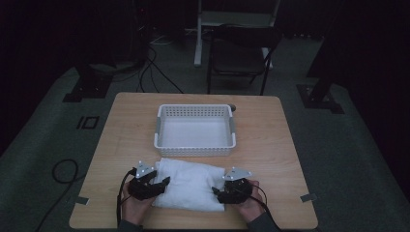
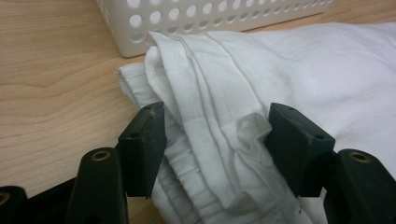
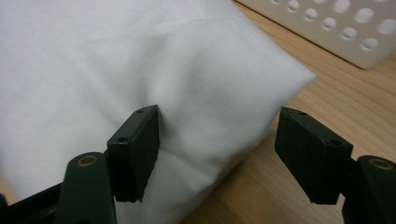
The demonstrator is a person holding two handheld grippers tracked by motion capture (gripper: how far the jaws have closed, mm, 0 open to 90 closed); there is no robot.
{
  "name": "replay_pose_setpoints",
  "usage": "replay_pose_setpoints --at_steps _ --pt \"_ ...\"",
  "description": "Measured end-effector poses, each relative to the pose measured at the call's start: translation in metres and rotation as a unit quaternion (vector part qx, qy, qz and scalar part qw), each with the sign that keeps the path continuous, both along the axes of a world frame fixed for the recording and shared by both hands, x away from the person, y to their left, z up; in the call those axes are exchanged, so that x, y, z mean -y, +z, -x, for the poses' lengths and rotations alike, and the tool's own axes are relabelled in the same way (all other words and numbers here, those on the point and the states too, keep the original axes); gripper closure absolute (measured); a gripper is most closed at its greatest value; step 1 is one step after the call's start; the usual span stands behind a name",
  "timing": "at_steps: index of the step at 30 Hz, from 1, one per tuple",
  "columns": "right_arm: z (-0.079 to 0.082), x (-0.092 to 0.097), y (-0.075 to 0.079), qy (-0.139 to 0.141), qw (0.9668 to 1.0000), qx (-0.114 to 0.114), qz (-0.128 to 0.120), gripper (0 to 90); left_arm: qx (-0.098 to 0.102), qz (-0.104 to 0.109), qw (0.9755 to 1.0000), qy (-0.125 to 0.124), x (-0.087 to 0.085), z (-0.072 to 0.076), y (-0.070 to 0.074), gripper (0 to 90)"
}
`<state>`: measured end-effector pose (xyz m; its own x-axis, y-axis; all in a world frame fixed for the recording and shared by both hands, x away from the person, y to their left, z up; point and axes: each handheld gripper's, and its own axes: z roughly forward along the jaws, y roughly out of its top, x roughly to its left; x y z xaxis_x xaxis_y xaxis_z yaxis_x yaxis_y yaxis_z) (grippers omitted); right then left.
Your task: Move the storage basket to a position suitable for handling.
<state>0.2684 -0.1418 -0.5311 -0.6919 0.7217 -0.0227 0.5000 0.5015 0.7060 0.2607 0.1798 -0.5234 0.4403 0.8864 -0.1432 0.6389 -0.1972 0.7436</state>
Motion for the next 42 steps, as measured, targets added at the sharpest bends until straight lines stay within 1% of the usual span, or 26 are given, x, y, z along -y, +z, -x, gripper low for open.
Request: replay_pose_setpoints --at_steps 1,3,7,10,13,15,19,26,33,37,42 --pt "-0.001 0.0 -0.001 -0.004 1.0 0.002 0.006 30.7 0.0 0.0 1.0 0.0 0.0 0.0 0.0 38.0" --pt "-0.002 0.001 -0.002 -0.006 1.0 -0.003 0.004 30.8 -0.001 0.001 1.0 0.001 0.0 0.0 -0.001 37.9" --pt "-0.004 0.0 -0.004 -0.006 1.0 -0.003 0.007 30.8 -0.001 0.0 1.0 0.002 0.001 -0.001 -0.001 37.9" --pt "-0.007 0.0 -0.005 -0.005 0.9999 -0.009 0.003 30.8 -0.001 0.001 1.0 0.004 0.002 -0.001 -0.002 37.8" --pt "-0.009 0.001 -0.006 -0.005 0.9999 -0.01 0.002 30.8 0.0 0.003 1.0 0.005 0.003 -0.003 -0.004 37.7" --pt "-0.009 0.0 -0.007 -0.005 1.0 -0.008 0.004 30.8 0.0 0.003 1.0 0.005 0.003 -0.004 -0.005 37.5" --pt "-0.011 0.0 -0.007 -0.008 0.9999 -0.005 0.009 30.8 -0.002 0.011 0.9999 0.006 0.004 -0.007 -0.006 37.3" --pt "-0.017 0.005 -0.008 -0.029 0.9995 -0.002 0.01 30.8 -0.001 0.016 0.9999 0.005 0.01 -0.014 -0.008 37.3" --pt "-0.023 0.008 -0.006 -0.043 0.9988 0.008 0.022 30.8 0.005 0.007 1.0 0.001 0.018 -0.024 -0.008 37.3" --pt "-0.028 0.009 -0.005 -0.046 0.9984 0.013 0.029 31.2 0.011 0.005 0.9999 0.001 0.02 -0.026 -0.008 37.3" --pt "-0.033 0.01 -0.006 -0.051 0.9983 0.013 0.027 31.4 0.017 -0.006 0.9998 0.0 0.023 -0.029 -0.009 37.4"
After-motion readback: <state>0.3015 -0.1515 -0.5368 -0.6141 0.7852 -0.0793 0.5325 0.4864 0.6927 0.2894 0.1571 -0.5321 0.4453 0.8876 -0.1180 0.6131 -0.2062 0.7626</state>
